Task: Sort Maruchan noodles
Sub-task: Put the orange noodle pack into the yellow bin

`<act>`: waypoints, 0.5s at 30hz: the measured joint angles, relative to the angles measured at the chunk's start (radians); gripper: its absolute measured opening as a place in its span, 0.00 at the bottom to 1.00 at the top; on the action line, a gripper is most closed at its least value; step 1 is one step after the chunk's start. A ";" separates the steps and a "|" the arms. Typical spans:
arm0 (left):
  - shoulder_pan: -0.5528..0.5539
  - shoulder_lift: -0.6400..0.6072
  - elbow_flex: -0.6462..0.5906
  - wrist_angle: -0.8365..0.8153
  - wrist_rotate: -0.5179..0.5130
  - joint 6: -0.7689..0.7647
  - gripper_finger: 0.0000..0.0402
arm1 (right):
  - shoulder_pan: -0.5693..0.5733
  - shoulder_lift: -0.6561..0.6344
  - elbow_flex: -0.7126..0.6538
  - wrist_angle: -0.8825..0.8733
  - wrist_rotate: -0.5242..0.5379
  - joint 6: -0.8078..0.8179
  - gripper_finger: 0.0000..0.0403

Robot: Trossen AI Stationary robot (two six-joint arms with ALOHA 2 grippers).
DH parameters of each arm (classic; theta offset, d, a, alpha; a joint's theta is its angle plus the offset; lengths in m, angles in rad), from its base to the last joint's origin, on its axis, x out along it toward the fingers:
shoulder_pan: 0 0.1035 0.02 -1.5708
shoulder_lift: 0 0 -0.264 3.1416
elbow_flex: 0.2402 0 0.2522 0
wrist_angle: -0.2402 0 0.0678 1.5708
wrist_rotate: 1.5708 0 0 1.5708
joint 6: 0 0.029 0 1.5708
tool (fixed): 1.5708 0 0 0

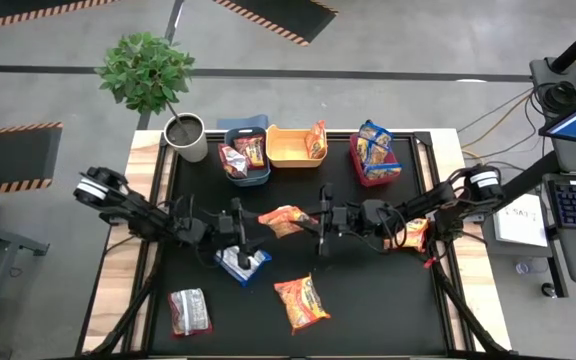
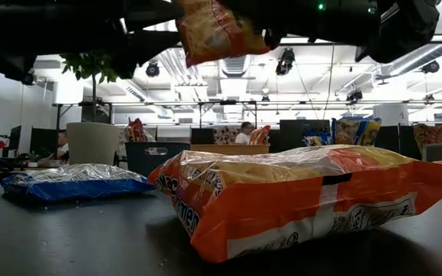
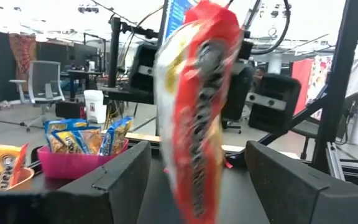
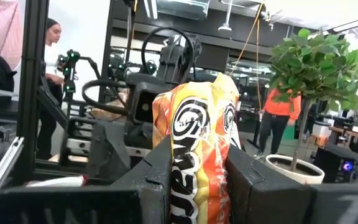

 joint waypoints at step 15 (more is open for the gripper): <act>0.006 0.139 0.084 0.107 -0.031 0.050 0.58 | 0.000 0.039 0.017 0.003 -0.006 0.001 0.19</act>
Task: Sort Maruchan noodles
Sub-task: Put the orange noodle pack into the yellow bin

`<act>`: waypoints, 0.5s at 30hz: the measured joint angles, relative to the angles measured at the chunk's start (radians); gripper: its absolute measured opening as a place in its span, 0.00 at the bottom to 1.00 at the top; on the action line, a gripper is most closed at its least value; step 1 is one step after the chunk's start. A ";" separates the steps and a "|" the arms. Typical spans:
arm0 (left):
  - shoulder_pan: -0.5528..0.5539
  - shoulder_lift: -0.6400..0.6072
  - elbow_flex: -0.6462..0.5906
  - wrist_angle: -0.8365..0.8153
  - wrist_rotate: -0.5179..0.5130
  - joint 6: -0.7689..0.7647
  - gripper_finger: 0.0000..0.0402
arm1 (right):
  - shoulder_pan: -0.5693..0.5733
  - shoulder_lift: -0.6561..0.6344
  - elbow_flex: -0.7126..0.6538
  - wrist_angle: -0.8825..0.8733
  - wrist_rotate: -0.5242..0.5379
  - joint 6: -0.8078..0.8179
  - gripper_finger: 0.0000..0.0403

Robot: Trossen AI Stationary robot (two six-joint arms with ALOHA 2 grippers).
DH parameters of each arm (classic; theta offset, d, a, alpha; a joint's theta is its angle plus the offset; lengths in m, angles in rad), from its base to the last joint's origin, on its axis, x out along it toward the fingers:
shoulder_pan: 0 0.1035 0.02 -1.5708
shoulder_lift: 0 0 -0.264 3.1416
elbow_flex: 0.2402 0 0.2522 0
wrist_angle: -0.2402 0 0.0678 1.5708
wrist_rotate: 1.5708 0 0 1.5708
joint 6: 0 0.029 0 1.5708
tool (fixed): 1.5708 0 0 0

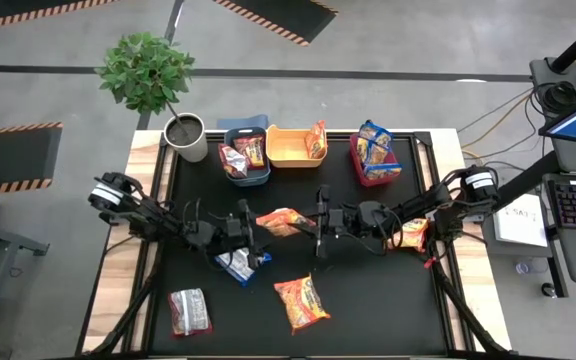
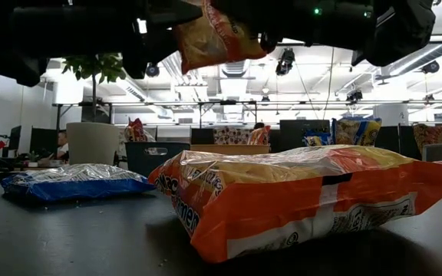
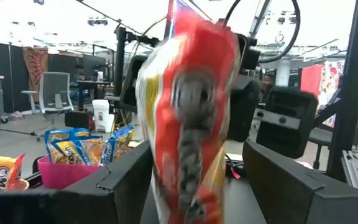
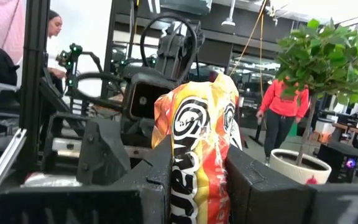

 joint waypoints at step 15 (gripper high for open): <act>0.000 0.001 0.000 -0.008 -0.007 0.003 0.47 | 0.000 -0.001 0.001 -0.001 -0.001 0.011 0.19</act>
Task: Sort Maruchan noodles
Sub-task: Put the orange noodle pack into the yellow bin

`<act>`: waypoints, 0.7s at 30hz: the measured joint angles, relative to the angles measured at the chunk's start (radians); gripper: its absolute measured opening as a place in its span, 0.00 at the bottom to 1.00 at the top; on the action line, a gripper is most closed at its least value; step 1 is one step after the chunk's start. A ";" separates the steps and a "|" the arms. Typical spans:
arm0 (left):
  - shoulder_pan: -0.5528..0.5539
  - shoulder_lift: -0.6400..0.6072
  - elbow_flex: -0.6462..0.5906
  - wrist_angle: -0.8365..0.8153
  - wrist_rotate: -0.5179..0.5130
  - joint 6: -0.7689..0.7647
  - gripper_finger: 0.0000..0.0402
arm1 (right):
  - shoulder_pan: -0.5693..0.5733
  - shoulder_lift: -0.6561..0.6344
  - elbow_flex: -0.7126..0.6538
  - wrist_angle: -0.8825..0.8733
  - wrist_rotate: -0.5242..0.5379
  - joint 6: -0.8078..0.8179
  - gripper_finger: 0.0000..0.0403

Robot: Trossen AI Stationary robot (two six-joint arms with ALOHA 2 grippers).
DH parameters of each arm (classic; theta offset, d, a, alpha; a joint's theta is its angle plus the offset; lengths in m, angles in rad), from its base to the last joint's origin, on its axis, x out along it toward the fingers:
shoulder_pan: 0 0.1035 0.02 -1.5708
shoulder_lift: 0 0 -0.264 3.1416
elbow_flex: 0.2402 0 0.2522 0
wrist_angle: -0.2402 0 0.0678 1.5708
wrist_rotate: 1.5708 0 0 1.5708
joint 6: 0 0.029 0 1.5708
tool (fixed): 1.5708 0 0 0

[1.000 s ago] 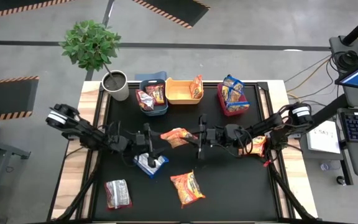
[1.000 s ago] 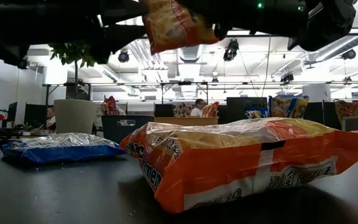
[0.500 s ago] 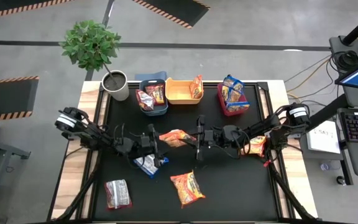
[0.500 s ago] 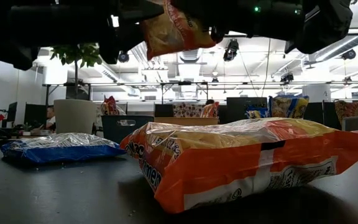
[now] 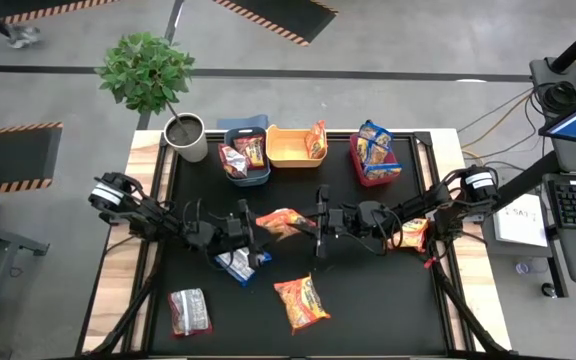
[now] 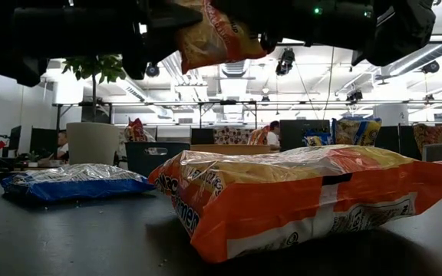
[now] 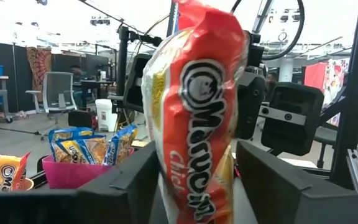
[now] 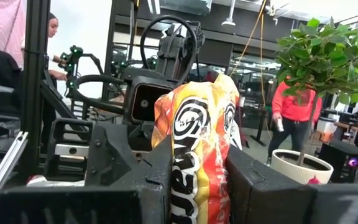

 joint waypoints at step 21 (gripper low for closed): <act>-0.001 -0.008 -0.002 -0.085 0.000 -0.007 0.19 | 0.000 -0.086 0.000 -0.201 0.010 0.147 0.44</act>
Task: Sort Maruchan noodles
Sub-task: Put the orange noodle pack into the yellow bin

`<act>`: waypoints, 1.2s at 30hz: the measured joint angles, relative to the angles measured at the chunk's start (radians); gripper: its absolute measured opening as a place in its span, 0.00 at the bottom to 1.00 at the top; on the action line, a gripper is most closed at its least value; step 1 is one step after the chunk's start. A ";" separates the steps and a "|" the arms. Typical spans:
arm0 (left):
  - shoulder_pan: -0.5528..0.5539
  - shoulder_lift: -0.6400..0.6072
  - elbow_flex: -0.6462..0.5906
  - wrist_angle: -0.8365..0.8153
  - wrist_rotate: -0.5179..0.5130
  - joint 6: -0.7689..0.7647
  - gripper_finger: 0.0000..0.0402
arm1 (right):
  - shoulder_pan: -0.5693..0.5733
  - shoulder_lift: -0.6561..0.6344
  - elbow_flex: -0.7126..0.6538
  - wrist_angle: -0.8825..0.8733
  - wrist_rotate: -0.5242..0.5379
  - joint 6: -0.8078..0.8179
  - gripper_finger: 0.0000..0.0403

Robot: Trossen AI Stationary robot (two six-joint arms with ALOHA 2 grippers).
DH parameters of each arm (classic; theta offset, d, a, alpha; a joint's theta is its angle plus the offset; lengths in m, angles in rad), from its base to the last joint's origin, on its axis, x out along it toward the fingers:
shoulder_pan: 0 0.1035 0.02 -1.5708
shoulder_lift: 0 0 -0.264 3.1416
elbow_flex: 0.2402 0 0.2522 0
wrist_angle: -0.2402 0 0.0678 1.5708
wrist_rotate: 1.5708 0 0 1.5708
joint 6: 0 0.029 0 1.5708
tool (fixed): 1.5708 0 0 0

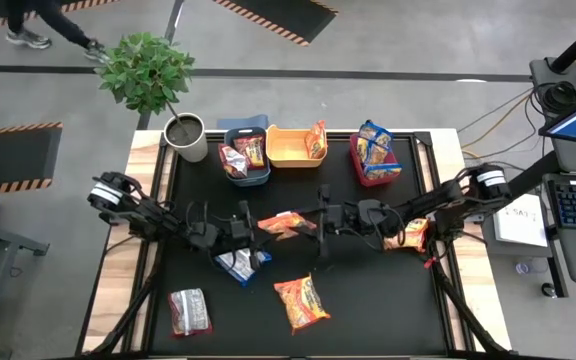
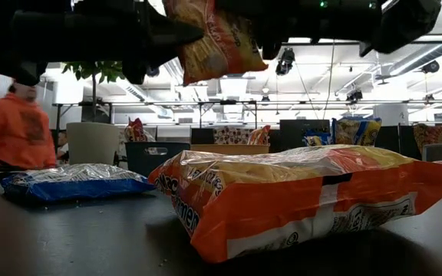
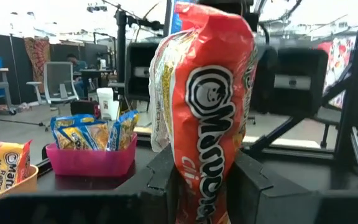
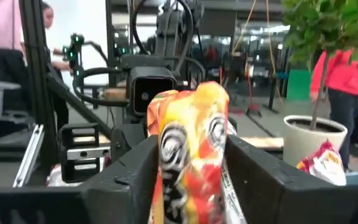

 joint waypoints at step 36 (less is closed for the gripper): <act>0.003 -0.391 0.081 -1.055 0.082 -0.081 0.19 | 0.000 0.049 0.793 -1.627 -0.064 0.037 0.73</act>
